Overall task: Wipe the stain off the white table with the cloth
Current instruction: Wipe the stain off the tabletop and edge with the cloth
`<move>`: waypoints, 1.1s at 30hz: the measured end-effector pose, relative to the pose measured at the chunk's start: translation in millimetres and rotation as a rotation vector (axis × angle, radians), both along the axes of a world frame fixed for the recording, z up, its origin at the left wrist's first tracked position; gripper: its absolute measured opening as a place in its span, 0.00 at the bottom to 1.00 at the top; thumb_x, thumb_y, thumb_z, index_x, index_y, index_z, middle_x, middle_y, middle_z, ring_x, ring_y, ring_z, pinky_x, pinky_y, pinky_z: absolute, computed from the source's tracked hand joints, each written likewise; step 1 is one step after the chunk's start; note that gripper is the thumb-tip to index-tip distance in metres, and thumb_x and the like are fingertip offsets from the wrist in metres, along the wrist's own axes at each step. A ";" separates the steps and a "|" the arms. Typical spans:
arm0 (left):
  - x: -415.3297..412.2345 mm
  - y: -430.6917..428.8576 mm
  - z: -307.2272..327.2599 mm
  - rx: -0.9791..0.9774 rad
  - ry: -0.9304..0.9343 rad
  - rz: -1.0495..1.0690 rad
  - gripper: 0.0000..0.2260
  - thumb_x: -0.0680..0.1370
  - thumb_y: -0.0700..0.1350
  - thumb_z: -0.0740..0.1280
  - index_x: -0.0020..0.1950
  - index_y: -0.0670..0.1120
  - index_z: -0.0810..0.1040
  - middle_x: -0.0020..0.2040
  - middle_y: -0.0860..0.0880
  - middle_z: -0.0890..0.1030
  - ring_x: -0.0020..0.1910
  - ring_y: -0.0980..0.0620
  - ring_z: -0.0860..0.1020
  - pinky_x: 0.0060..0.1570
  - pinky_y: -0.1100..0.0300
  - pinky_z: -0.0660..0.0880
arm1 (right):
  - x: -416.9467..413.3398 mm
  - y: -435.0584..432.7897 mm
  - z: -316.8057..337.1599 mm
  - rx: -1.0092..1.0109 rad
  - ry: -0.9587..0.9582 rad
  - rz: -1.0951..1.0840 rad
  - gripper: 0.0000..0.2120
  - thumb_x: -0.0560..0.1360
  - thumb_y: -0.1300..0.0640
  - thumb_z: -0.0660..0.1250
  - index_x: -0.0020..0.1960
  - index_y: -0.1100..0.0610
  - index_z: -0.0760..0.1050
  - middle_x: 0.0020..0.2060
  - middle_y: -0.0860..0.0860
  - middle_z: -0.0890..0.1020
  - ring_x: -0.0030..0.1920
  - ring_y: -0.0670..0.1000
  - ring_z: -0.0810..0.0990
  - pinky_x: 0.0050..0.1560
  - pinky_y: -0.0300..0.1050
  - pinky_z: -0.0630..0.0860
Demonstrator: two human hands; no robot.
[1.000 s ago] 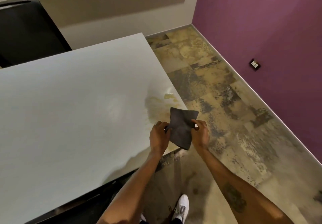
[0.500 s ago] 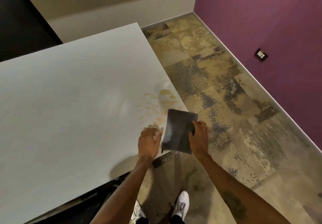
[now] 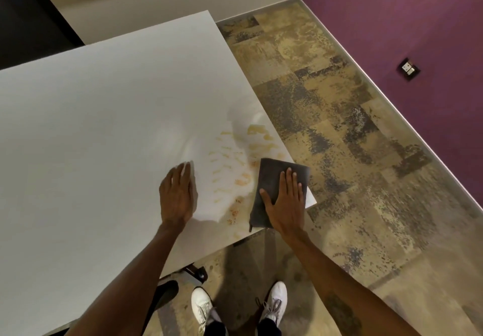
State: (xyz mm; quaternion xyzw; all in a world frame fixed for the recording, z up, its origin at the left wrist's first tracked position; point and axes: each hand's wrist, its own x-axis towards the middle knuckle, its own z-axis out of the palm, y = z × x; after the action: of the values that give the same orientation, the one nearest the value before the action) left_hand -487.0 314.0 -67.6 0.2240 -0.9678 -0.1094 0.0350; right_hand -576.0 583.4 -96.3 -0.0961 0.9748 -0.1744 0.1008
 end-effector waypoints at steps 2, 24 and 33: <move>-2.8 -8.9 -9.8 -0.017 -0.049 0.052 0.22 0.85 0.44 0.59 0.80 0.44 0.65 0.79 0.41 0.68 0.78 0.37 0.66 0.74 0.40 0.65 | -1.0 -1.3 -1.7 0.013 0.004 -0.023 0.45 0.76 0.28 0.49 0.80 0.57 0.45 0.81 0.53 0.50 0.81 0.52 0.48 0.81 0.53 0.48; -6.1 -17.4 -42.2 -0.015 -0.066 0.124 0.22 0.87 0.46 0.54 0.82 0.46 0.63 0.83 0.44 0.60 0.83 0.39 0.57 0.80 0.38 0.54 | -12.7 -30.9 -10.3 0.166 0.076 -0.142 0.38 0.80 0.37 0.49 0.80 0.61 0.47 0.79 0.58 0.55 0.80 0.57 0.52 0.80 0.58 0.51; -3.3 -14.4 -47.7 0.003 -0.041 0.119 0.23 0.87 0.46 0.54 0.83 0.46 0.60 0.83 0.45 0.57 0.84 0.40 0.52 0.81 0.38 0.50 | -11.5 -34.5 -11.3 0.235 0.069 -0.101 0.30 0.84 0.47 0.47 0.79 0.64 0.47 0.79 0.61 0.52 0.80 0.61 0.49 0.80 0.60 0.48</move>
State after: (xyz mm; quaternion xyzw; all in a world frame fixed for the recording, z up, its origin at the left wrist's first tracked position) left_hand -490.4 299.6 -115.3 0.2836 -0.9531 -0.1039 0.0214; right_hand -587.4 548.9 -107.6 -0.0403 0.9950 -0.0606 0.0688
